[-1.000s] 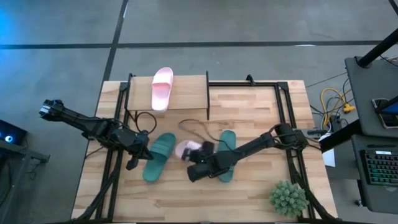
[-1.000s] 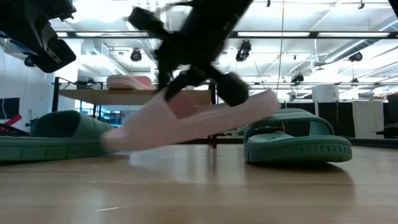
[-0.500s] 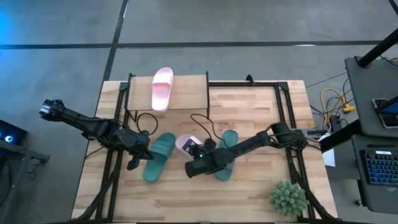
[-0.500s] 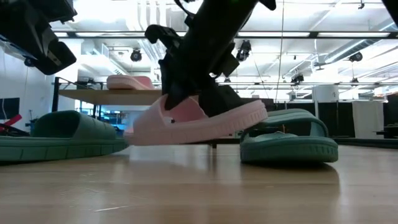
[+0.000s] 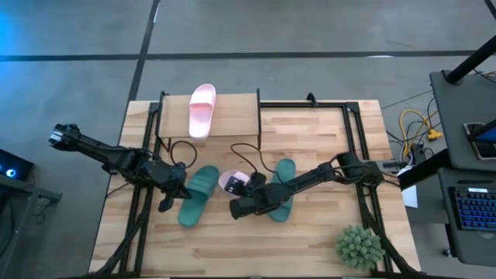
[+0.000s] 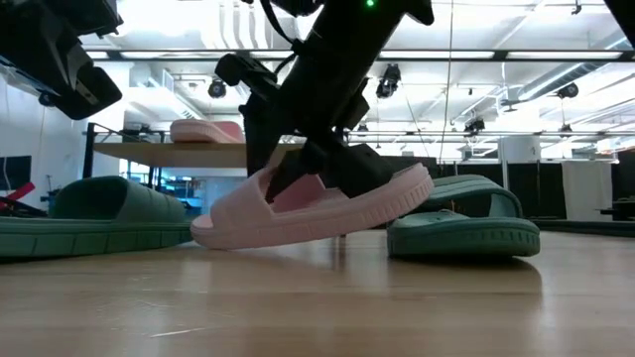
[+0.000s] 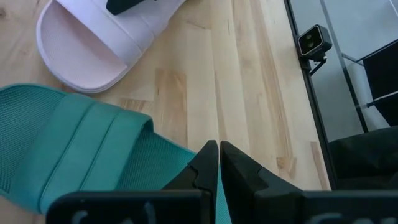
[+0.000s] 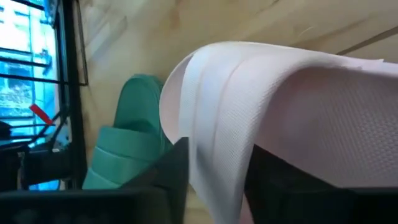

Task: Pick and place slides into the shelf
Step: Put the pink slide on the shelf

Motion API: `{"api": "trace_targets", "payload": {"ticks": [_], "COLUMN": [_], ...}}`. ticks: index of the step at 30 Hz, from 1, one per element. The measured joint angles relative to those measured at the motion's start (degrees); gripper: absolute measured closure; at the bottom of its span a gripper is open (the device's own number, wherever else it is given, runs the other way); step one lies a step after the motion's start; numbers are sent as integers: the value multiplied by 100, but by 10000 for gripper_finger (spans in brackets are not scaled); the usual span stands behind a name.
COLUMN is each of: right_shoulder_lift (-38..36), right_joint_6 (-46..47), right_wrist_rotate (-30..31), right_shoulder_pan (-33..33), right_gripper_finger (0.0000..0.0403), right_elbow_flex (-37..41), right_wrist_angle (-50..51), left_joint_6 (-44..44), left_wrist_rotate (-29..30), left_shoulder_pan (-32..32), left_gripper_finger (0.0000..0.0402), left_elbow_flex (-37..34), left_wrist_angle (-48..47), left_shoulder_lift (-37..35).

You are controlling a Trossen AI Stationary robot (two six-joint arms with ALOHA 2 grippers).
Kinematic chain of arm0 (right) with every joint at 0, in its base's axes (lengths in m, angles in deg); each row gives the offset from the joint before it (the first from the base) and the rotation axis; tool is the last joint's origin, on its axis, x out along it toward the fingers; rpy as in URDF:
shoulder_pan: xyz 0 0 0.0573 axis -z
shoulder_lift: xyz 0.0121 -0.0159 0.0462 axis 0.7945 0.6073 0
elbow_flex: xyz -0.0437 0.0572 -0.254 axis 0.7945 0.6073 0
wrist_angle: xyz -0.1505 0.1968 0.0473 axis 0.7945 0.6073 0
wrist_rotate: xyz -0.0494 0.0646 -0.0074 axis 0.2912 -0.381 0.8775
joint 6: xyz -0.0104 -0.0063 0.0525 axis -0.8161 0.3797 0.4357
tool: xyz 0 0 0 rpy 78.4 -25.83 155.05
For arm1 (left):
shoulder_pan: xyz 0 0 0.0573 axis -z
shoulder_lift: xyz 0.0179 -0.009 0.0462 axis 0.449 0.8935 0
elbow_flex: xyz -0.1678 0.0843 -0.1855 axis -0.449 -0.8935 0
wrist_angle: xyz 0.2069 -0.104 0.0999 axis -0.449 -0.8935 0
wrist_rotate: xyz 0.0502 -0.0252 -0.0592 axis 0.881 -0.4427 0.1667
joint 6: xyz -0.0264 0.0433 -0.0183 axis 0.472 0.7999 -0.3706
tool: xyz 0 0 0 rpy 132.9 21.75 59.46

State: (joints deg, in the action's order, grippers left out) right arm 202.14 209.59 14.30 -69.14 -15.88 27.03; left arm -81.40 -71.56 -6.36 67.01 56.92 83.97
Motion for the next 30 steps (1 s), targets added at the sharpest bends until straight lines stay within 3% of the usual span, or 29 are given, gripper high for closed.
{"api": "trace_targets", "payload": {"ticks": [7, 15, 18, 25, 30], "right_shoulder_lift": [-139, -414, -435, -426, -417], "right_joint_6": [-1542, -4241, -5782, -10717, -12180], "right_wrist_rotate": [-367, -1327, -1514, -1219, -1192], "right_shoulder_pan": [-17, -17, -34, -169, -147], "right_gripper_finger": [211, 204, 208, 205, 193], "right_elbow_flex": [-236, -663, -1040, -1350, -1067], "right_wrist_angle": [41, 566, 1361, 2163, 2017], "left_joint_6": [0, 2, 4, 30, 35], "left_wrist_rotate": [3, 13, 14, 130, 284], "left_shoulder_pan": [-2, -4, -7, -6, -4], "left_gripper_finger": [398, 398, 398, 398, 398], "left_elbow_flex": [0, 0, 0, 0, 0], "left_wrist_angle": [-1, 2, 2, 1, 0], "left_shoulder_lift": [0, 0, 0, -7, -4]}}
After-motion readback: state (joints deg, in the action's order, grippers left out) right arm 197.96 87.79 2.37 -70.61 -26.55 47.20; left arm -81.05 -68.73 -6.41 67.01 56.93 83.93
